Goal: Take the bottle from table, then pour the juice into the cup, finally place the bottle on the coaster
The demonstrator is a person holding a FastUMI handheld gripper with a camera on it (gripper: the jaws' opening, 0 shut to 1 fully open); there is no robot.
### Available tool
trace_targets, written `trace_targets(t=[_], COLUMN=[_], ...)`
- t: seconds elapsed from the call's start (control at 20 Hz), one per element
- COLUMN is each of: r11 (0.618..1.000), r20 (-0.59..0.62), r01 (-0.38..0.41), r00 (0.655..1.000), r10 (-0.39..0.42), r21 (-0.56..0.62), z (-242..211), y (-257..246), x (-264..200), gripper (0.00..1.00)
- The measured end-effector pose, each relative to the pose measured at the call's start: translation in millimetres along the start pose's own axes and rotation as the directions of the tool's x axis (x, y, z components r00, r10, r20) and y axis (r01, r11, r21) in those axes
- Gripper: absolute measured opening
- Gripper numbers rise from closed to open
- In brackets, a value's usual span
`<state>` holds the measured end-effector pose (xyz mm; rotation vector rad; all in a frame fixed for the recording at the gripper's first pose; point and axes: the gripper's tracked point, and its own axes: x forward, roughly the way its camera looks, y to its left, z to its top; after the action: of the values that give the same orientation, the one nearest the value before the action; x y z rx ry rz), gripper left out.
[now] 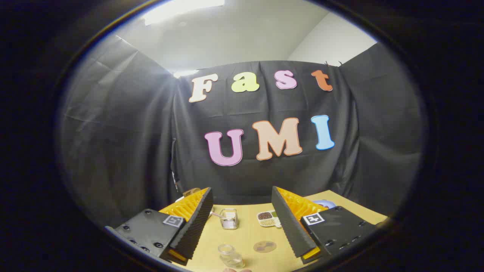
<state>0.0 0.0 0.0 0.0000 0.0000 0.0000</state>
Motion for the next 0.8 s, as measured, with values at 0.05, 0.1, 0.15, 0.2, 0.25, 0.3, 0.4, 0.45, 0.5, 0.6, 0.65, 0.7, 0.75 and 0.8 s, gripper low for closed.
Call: trace_targets(t=[0.05,0.1,0.15,0.2,0.25,0.3,0.4,0.45,0.5,0.6,0.65,0.7,0.75,0.8], r11=[1.000,1.000,1.000,1.000,1.000,1.000,1.000,1.000,1.000,1.000,1.000,1.000,1.000,1.000], r20=[-0.003,-0.008,-0.012,-0.018,-0.023,-0.025,-0.027,-0.029,-0.029,-0.028,-0.028,-0.029,-0.034,-0.039], r01=[-0.002,-0.004,-0.005,-0.009,-0.011,-0.015,-0.022,-0.025,-0.028,-0.027,-0.025,-0.021,-0.018,-0.016], r00=[1.000,1.000,1.000,1.000,1.000,1.000,0.999,0.999,0.999,0.999,0.999,0.999,0.999,0.999], r10=[0.002,0.004,0.005,0.009,0.011,0.014,0.021,0.025,0.027,0.027,0.024,0.021,0.018,0.015], r21=[-0.002,-0.003,-0.005,-0.007,-0.010,-0.012,-0.014,-0.013,-0.013,-0.015,-0.015,-0.013,-0.011,-0.010], z=[-1.3,-2.8,-5.2,-7.2,-9.2,-9.5,-10.2,-12.3,-11.7,-11.7,-12.7,-13.0,-16.6,-20.5], y=[1.5,1.7,2.1,3.5,5.3,6.7,10.3,10.3,11.3,12.5,12.1,11.4,11.1,11.3], x=[0.1,-1.5,-1.7,-1.7,-2.9,-3.0,-1.7,-2.9,-3.8,-4.8,-5.3,-5.4,-6.3,-7.8], gripper=[0.98,0.98,0.98,0.98,0.98,0.98,0.98,0.98,0.98,0.98,0.98,0.98,0.98,0.98])
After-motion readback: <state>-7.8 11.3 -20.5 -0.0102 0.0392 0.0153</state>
